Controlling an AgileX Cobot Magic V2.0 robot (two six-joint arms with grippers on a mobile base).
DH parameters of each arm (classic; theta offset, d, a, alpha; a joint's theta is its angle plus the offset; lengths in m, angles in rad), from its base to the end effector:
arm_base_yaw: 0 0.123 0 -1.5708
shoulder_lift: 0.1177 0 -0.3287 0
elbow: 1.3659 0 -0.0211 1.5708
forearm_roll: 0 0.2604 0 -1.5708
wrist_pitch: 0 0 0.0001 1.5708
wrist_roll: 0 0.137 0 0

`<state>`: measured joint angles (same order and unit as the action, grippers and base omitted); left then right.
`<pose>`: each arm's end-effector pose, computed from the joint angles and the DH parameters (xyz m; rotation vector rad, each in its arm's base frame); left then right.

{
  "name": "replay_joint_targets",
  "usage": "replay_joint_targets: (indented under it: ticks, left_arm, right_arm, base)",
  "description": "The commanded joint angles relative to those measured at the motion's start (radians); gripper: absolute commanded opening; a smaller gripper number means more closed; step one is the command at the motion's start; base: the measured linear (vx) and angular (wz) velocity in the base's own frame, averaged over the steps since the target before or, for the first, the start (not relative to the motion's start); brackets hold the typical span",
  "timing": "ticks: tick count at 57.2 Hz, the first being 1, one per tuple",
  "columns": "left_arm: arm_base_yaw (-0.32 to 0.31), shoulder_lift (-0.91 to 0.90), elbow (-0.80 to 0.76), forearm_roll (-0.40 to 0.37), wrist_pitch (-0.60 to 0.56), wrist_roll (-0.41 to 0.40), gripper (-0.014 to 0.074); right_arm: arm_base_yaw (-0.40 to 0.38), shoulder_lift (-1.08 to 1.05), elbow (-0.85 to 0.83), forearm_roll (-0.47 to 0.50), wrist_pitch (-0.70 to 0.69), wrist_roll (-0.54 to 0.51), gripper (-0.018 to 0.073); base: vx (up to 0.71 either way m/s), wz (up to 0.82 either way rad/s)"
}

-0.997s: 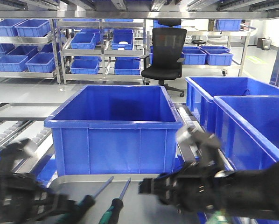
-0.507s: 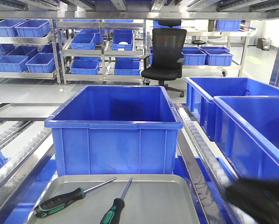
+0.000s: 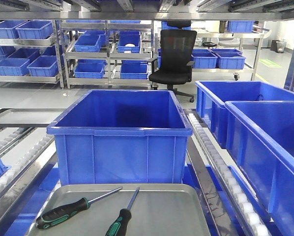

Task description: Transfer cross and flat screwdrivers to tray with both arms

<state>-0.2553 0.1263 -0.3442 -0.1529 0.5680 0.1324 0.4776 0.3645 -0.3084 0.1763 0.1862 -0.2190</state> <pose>0.0505 -0.0248 0.2659 0.2939 1.8111 -0.2523 0.0901 0.0516 0.2837 -0.4722 1.6699 0.3466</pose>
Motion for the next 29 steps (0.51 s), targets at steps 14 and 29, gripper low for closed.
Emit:
replay_joint_targets:
  ticks: [14, 29]
  left_arm:
    - [-0.005, 0.012, -0.021, -0.009, -0.081, -0.008, 0.0]
    - [0.032, -0.044, 0.089, 0.027, -0.193, 0.037, 0.0]
  right_arm:
    - [-0.002, 0.008, 0.009, -0.009, -0.072, -0.001, -0.0008]
    - [-0.002, 0.008, 0.009, -0.009, -0.061, -0.001, -0.0008]
  base:
    - [0.0, 0.0]
    - [0.0, 0.0]
